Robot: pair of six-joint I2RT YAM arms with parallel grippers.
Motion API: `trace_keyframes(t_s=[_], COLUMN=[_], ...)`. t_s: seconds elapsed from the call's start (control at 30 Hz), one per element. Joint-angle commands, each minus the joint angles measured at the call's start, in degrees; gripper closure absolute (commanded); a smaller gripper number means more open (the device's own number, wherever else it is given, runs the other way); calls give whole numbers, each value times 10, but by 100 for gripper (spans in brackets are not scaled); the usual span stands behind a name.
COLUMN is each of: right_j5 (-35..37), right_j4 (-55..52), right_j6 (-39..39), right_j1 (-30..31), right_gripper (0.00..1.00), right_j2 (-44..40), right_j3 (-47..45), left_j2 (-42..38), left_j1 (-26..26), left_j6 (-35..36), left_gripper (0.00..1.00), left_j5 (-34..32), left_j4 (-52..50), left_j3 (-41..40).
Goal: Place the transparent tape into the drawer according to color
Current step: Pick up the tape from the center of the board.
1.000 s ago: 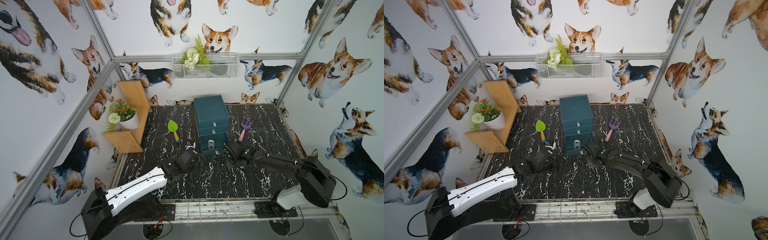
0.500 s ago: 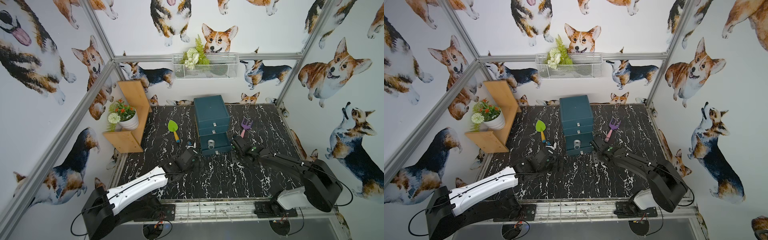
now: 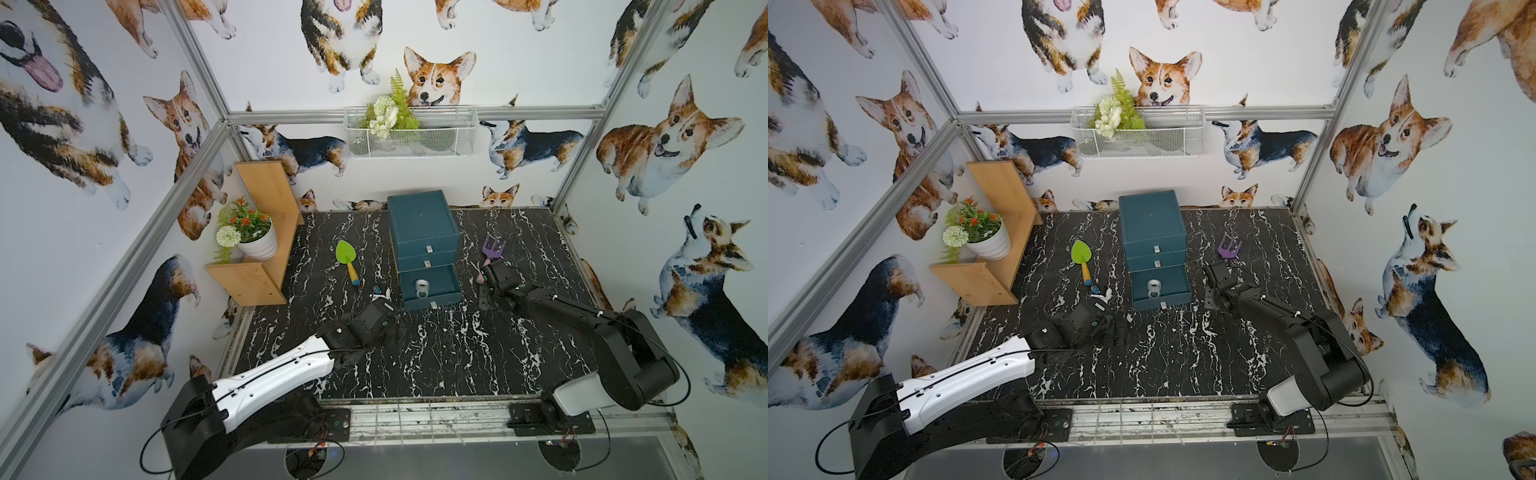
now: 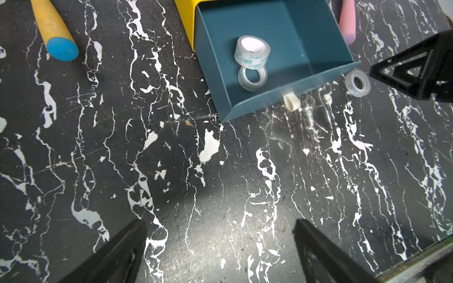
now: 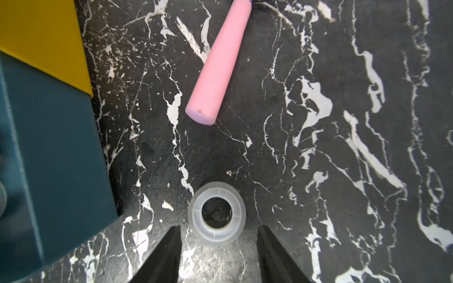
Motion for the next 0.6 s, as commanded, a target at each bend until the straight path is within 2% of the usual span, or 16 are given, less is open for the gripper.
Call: trace_keyframes(t_s=[0.0, 0.07, 0.17, 0.57], right_j5=[1, 0, 8, 12], right_j4=[28, 27, 24, 14], right_j6=[0, -1, -6, -16], right_j1=[-1, -1, -2, 1], right_gripper=[25, 21, 21, 42], right_j2=[22, 40, 62, 84], right_j3=[2, 6, 7, -4], left_j2=[-1, -2, -3, -2], left_j1=[2, 3, 8, 26], left_j6=[8, 9, 10, 18], left_gripper=[1, 1, 1, 1], left_j5=[0, 0, 4, 17], left_j4=[7, 8, 12, 24], left_j3=[-3, -4, -7, -18])
